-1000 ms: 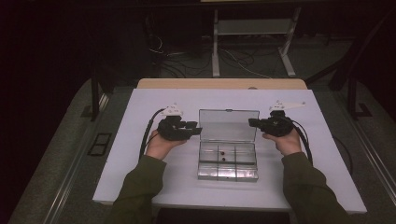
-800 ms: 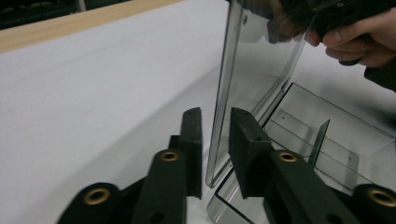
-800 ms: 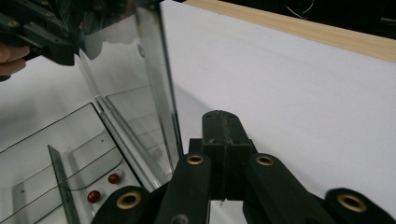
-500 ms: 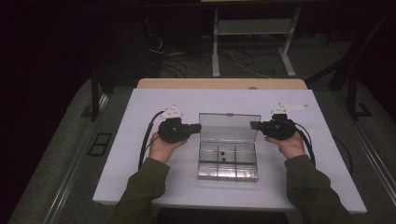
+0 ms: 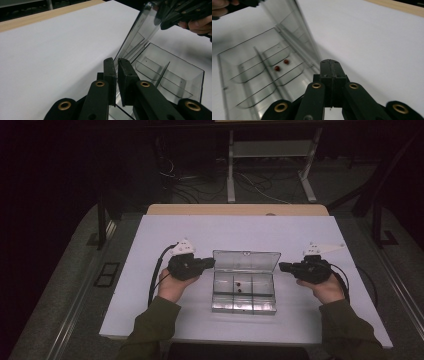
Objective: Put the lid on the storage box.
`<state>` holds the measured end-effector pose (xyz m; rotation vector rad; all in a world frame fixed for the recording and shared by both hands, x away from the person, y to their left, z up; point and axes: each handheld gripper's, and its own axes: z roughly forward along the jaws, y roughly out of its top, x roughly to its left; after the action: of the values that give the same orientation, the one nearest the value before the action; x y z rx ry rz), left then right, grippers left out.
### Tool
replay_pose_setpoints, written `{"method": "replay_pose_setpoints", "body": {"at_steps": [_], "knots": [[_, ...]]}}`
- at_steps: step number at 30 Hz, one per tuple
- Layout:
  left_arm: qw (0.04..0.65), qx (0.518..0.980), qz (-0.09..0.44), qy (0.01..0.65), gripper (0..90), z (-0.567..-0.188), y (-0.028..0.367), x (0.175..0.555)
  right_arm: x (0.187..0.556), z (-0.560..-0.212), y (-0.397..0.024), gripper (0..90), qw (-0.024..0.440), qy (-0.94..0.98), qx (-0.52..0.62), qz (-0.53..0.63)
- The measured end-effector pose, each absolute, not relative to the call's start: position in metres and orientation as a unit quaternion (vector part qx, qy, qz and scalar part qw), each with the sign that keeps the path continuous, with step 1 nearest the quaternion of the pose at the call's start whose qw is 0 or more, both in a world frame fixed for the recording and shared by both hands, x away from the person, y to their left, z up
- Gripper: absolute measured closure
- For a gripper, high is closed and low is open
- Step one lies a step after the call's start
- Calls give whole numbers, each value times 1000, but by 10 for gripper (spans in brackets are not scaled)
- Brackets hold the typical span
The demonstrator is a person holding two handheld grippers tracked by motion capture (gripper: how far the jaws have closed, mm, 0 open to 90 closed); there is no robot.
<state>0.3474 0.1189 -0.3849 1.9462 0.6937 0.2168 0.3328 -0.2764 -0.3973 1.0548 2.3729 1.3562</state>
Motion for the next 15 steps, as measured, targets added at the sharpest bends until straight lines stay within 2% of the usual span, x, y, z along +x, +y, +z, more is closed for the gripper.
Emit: {"method": "replay_pose_setpoints", "body": {"at_steps": [8,15], "knots": [[504,811,84,284,834,-386,121,338,313,-397,-264,891,77,815,330,469],[499,818,75,277,830,-388,125,326,310,-395,-259,891,73,815,321,477]]}}
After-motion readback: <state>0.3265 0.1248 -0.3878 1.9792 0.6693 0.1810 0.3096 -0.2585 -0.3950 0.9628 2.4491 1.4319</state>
